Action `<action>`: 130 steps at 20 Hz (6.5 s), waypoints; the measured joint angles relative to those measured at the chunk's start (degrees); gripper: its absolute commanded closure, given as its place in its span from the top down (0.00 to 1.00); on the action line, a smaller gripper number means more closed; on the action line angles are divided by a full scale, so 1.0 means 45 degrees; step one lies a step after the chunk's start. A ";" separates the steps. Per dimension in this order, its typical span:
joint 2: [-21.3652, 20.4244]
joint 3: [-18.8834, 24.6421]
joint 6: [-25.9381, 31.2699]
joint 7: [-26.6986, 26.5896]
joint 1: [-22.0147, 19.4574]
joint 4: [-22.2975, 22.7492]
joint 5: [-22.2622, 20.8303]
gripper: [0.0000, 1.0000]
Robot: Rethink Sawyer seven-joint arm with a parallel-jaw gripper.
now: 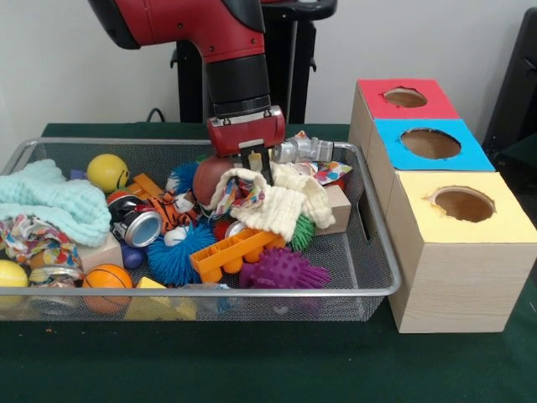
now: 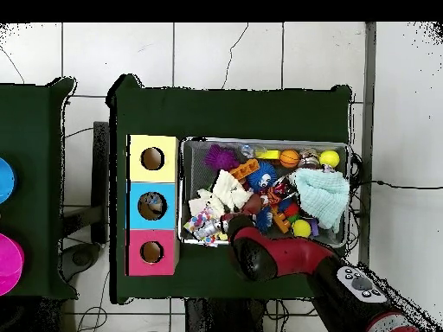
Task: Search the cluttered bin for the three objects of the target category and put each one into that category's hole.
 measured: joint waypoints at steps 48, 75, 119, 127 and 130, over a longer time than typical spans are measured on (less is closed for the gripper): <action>-0.2460 0.0827 0.5055 0.0000 0.0090 -0.0088 0.2037 1.00; -0.2516 0.1355 0.5010 0.0000 -0.0015 -0.2199 0.1781 1.00; 0.1775 0.0586 0.0112 0.0000 -0.0025 -0.4720 -0.1073 1.00; 0.2370 -0.0426 -0.0301 0.0003 0.0647 -0.5429 -0.1070 1.00; 0.2397 -0.0555 -0.0303 0.0005 0.0774 -0.5514 -0.1068 1.00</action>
